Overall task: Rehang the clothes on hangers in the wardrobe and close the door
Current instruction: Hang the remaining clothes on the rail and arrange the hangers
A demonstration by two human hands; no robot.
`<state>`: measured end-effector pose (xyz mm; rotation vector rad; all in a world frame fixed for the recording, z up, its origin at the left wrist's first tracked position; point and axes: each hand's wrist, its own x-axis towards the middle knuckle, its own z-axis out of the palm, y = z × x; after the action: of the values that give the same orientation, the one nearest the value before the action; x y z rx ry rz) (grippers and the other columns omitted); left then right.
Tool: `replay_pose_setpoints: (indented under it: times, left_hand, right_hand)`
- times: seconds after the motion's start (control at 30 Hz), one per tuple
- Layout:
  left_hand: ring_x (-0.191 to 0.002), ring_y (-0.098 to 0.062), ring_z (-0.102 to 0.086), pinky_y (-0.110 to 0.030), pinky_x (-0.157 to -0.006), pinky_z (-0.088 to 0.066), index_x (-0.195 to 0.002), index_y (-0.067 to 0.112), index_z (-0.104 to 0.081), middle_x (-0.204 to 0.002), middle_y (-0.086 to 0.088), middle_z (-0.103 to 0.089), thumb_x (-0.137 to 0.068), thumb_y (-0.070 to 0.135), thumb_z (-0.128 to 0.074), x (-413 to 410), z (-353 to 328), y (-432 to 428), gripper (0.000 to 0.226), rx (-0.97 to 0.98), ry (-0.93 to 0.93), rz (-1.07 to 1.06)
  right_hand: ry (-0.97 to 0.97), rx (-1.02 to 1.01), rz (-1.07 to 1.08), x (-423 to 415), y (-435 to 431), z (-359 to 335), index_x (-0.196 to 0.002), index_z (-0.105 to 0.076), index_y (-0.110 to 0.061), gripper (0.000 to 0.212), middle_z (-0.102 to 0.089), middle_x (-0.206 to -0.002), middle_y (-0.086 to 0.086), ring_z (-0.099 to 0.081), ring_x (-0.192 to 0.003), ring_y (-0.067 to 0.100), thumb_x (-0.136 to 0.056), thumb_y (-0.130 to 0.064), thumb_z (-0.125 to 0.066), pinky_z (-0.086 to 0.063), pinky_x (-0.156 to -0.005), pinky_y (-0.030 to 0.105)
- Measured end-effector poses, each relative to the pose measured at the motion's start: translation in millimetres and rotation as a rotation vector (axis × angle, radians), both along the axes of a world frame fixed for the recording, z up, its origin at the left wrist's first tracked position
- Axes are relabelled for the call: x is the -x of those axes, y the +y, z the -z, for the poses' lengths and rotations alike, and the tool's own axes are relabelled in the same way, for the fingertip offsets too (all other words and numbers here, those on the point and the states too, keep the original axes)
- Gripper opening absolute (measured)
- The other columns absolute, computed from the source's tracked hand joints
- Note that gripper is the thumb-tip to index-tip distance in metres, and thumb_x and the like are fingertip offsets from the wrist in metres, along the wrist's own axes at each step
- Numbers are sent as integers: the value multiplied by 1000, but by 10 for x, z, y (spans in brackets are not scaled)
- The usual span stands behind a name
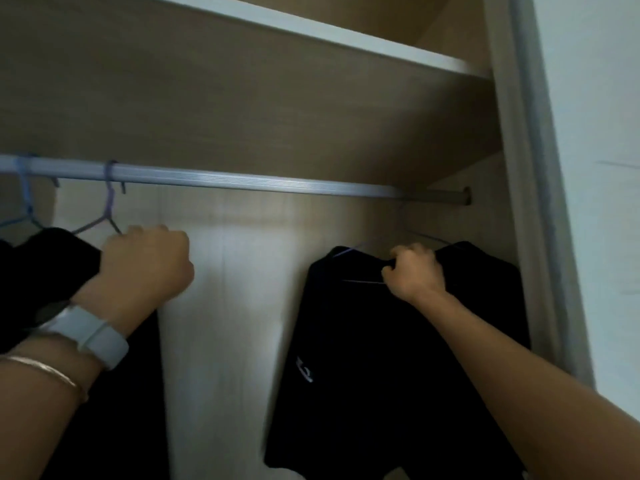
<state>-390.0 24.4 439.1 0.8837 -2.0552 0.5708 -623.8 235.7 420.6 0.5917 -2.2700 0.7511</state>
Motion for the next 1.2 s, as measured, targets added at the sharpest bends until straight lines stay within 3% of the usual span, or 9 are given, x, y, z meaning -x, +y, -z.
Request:
replay_pose_setpoints:
  times: [0.2, 0.37, 0.47, 0.53, 0.63, 0.8, 0.97, 1.1, 1.2]
  left_hand:
    - [-108, -19, -61, -28, -85, -50, -114, 23, -55, -118, 0, -62, -90, 40, -37, 537, 585, 139, 34, -66, -223, 75]
    - [-116, -9, -56, -23, -95, -46, -133, 29, -46, -129, 9, -57, -93, 37, -39, 581, 885, 57, 41, -199, -91, 377]
    - [-108, -15, -62, -25, -90, -51, -127, 23, -54, -121, 3, -64, -89, 30, -50, 543, 959, -100, 39, -174, -17, 403]
    - [-86, -22, -71, -28, -72, -57, -107, 18, -69, -99, -4, -74, -77, 26, -60, 467, 909, -191, 32, -84, 2, 360]
    - [-81, -30, -70, -35, -67, -57, -98, 14, -72, -89, -10, -74, -67, 31, -54, 225, 632, -189, 40, -20, 25, 254]
    - [-109, -37, -58, -44, -89, -48, -105, 11, -68, -107, -14, -69, -75, 33, -43, -212, 247, -217, 44, 39, 35, -15]
    - [-138, -32, -25, -42, -111, -25, -136, 16, -41, -145, -9, -38, -92, 36, -41, -583, 112, -239, 48, -8, -98, -165]
    - [-117, -37, -48, -44, -94, -42, -125, 8, -44, -129, -15, -49, -94, 31, -39, -876, 9, -360, 39, -110, -36, -190]
    - [-106, -41, -56, -44, -85, -46, -114, 1, -46, -118, -23, -55, -93, 19, -39, -1018, -10, -503, 28, -216, 38, -124]
  right_hand:
    - [-150, 212, 279, 682, 139, -70, -139, -30, -2, 59, -27, -146, 19, -24, -134, 36, -88, -21, -52, -21, -112, 45]
    - [-132, 140, 432, 1096, 188, -175, -148, -6, -7, 72, -6, -156, 17, 1, -145, 32, -90, -22, -46, -3, -116, 52]
    - [-196, 94, 493, 1151, 255, -226, -140, -28, -5, 60, -29, -147, 20, -19, -140, 35, -87, -22, -51, -5, -116, 52]
    - [-152, -5, 496, 1110, 219, -258, -125, -49, -5, 40, -46, -133, 20, -40, -127, 34, -87, -17, -51, -22, -112, 47]
    - [-132, -127, 291, 942, 76, -360, -119, -56, -1, 32, -55, -127, 21, -53, -116, 34, -90, -10, -46, -42, -100, 39]
    - [-169, -158, -190, 353, -451, -446, -107, -60, 6, 34, -56, -123, 29, -55, -114, 37, -96, -22, -44, -35, -72, 25]
    - [-210, 40, -496, -370, -949, -436, -94, -60, 5, 26, -53, -87, 16, -49, -61, 22, -92, -19, -51, -31, -45, 24]
    - [-275, 155, -681, -909, -1351, -519, -95, -54, 0, 13, -50, -89, 14, -44, -58, 18, -92, -12, -49, -34, -33, 15]
    - [-336, 203, -757, -1190, -1656, -504, -99, -54, 1, 15, -50, -92, 14, -47, -63, 22, -92, -8, -46, -36, -36, 18]
